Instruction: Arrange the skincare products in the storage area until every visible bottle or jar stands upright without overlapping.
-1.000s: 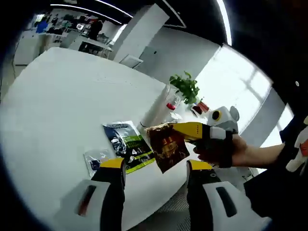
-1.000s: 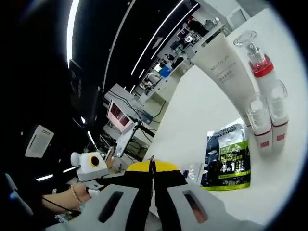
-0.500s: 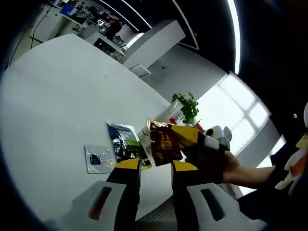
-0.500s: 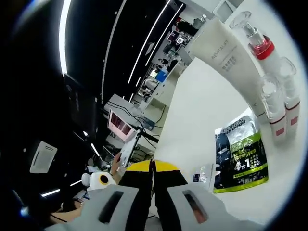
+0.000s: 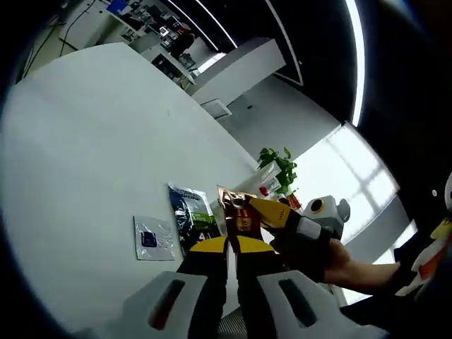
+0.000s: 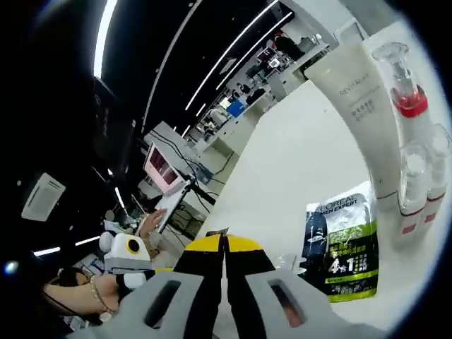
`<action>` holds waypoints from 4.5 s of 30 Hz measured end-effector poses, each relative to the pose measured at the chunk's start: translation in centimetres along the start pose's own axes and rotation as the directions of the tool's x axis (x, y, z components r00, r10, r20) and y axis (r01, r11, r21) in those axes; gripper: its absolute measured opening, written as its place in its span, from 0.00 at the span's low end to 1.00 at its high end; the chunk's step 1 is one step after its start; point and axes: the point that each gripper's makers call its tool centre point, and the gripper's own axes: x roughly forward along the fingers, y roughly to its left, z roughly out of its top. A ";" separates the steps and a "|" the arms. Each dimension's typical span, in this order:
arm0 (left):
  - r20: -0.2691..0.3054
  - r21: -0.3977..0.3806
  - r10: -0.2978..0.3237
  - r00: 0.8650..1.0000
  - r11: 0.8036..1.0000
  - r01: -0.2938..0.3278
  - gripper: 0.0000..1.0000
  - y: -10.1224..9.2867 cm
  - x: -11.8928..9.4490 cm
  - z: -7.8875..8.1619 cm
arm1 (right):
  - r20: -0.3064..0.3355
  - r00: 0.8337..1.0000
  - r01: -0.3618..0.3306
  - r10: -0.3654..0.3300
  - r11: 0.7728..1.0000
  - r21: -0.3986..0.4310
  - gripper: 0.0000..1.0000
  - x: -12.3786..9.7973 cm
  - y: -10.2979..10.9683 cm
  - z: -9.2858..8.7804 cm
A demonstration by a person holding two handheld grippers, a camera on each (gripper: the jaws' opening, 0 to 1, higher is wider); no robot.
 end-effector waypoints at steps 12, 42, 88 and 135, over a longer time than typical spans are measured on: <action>0.007 -0.006 0.096 0.995 0.995 -0.096 0.00 3.7 1.6 1.3 | -0.059 0.986 0.140 -0.156 0.967 -0.215 0.01 2.8 -3.2 -1.0; -0.051 0.159 0.314 0.948 0.940 -0.303 0.00 12.0 6.0 3.1 | -0.191 0.946 0.124 -0.260 0.839 -0.530 0.01 10.5 -9.5 -3.2; -0.165 0.811 0.433 0.886 0.571 -0.128 0.12 12.8 9.6 3.3 | -0.202 0.937 0.089 -0.286 0.753 -0.652 0.06 10.8 -10.5 -4.0; -0.143 0.809 0.392 0.909 0.575 -0.120 0.50 5.3 4.9 0.9 | -0.204 0.971 -0.010 -0.127 0.825 -0.565 0.60 -1.0 -4.4 -5.4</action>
